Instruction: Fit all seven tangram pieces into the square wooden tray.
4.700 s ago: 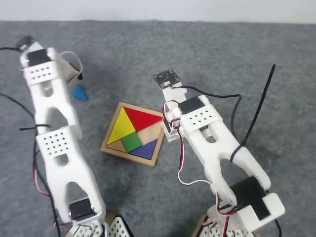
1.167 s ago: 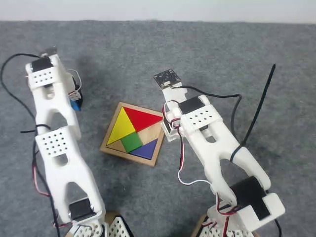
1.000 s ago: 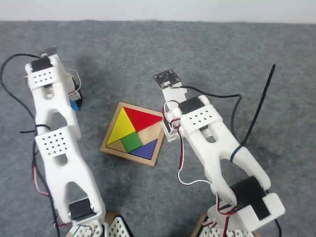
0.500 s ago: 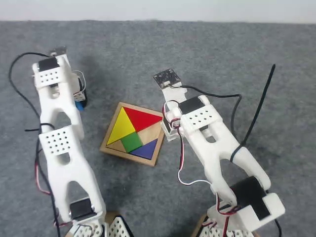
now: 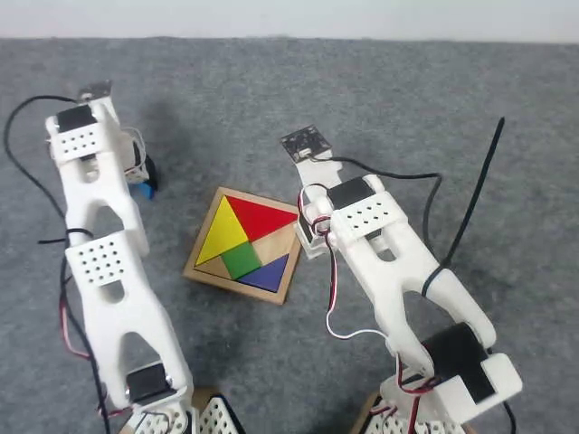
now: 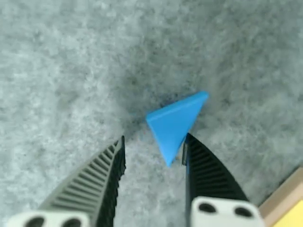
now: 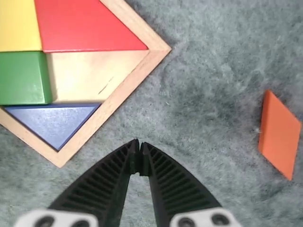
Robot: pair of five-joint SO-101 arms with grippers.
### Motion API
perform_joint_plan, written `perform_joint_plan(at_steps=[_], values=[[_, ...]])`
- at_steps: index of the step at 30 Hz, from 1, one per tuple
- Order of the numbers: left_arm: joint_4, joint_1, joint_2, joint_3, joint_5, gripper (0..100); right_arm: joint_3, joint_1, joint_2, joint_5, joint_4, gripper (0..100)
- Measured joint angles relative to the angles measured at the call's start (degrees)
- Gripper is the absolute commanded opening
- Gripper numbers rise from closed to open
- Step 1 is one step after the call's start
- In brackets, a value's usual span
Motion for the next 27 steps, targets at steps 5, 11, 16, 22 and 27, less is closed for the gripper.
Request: perform_joint_plan(at_steps=[5,11,16,22,27], values=[[-2.73,0.44,0.00,0.00,0.00,20,0.00,0.00,0.00,0.88,0.00,0.6],[-6.95,1.32,2.64,-1.41,-0.09,20,0.00,0.00,0.00,0.97,0.00,0.6],[-5.63,2.02,3.34,-3.43,-1.49,16,0.00,0.00,0.00,0.97,0.00,0.6],[-5.01,3.08,3.34,-3.43,-2.81,15,0.00,0.00,0.00,0.97,0.00,0.6],[-3.52,3.16,3.34,-3.43,-2.81,15,0.00,0.00,0.00,0.97,0.00,0.6]])
